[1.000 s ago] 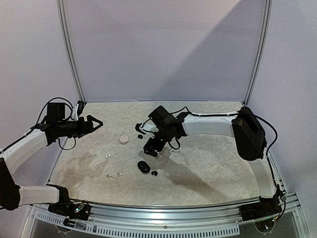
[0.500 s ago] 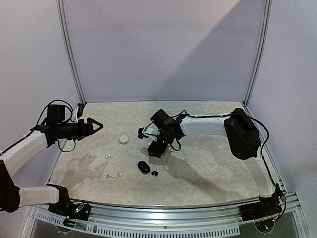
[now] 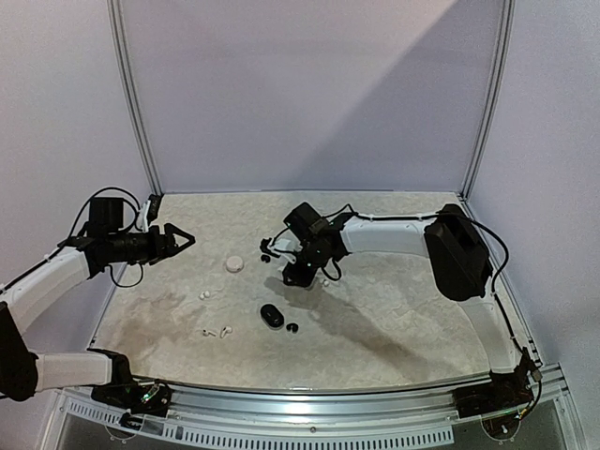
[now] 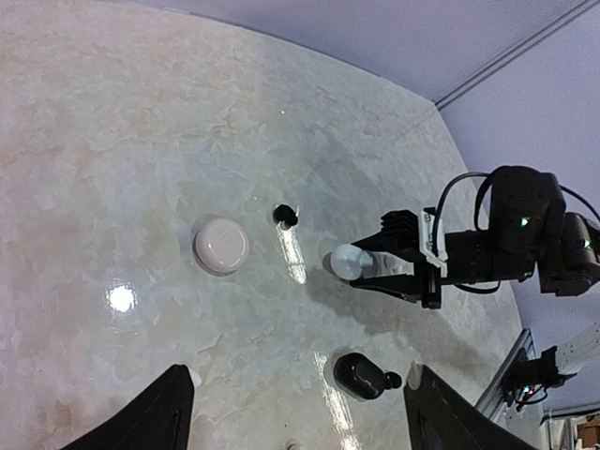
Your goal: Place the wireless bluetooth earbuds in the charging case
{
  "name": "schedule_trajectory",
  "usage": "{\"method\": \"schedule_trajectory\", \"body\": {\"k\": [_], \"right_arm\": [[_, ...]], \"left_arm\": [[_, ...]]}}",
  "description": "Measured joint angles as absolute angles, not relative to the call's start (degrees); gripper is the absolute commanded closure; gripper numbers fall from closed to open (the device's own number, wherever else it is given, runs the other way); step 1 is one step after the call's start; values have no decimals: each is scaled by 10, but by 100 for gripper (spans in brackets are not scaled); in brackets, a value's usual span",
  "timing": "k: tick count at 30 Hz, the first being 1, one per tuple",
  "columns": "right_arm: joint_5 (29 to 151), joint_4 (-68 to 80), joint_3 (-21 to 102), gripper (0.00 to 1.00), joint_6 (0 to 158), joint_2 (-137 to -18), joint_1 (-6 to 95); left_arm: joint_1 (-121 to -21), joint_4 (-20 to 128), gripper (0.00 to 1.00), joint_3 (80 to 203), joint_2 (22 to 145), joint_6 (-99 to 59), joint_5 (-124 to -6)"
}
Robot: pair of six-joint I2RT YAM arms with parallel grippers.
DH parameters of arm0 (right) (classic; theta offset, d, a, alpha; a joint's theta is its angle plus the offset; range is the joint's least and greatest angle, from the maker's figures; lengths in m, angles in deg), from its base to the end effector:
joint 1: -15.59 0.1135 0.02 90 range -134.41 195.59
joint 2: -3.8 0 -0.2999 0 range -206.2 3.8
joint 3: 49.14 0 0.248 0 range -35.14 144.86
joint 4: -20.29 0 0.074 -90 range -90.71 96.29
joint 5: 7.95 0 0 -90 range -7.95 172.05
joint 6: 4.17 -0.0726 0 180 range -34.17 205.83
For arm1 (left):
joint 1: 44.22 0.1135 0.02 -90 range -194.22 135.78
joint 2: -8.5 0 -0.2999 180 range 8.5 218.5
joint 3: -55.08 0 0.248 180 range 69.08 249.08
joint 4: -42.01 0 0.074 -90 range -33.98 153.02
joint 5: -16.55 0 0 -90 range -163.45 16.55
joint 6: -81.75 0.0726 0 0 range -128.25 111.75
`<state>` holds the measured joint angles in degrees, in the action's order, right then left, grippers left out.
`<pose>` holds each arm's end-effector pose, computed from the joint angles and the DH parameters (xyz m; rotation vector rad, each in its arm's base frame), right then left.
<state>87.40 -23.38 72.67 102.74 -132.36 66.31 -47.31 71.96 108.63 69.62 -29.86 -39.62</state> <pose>0.3455 0.4332 0.1357 -1.4839 2.1525 0.3347 0.2250 -0.0526 0.2616 -0.0287 2.2395 -0.8915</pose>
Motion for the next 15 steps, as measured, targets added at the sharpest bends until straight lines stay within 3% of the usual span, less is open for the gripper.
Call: {"method": "schedule_trajectory", "body": {"k": [5,15], "right_arm": [[823,-192,717,71,1057,-1296,675],[782,42,696,73,1225,-1152,768]], "left_arm": [[-477,718,24,1097,697,-276,-355],[-532,653,18,1139,706,-292,-262]]}}
